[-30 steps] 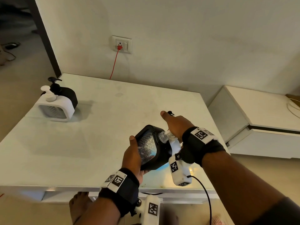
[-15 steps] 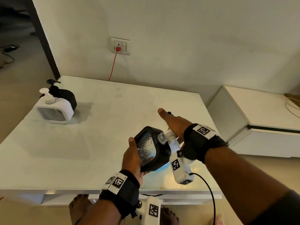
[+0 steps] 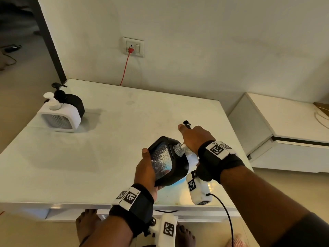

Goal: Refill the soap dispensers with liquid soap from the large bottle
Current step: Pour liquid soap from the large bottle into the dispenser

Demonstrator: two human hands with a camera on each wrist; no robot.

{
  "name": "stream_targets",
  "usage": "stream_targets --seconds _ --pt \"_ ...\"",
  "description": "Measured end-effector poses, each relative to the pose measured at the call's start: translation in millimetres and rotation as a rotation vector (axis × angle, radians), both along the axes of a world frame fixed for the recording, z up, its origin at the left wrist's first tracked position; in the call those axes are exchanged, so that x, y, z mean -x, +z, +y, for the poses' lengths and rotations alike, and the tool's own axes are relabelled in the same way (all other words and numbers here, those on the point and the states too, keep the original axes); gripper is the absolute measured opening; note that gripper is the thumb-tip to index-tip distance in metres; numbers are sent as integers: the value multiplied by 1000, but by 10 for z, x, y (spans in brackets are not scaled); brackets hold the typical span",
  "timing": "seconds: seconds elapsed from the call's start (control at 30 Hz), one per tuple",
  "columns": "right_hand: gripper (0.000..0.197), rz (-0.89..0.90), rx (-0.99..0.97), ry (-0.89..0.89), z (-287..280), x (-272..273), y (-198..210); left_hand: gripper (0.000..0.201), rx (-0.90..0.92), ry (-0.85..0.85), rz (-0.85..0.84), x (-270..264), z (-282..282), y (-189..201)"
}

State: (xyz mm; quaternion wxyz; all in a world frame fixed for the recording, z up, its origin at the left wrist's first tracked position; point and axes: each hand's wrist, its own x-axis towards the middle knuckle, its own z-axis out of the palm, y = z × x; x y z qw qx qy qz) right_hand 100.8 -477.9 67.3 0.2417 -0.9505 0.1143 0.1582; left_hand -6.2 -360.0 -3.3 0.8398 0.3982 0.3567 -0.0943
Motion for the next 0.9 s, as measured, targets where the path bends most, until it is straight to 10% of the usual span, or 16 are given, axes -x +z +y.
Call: stream_targets --seconds 0.27,0.63,0.9 --pt "108 175 -175 77 43 1 220 50 7 0 -16 11 29 -1" --pt "73 41 -11 -3 11 -60 -10 47 28 13 -3 6 9 -30" --pt "90 151 -149 67 36 -41 187 49 23 0 -25 29 18 -6"
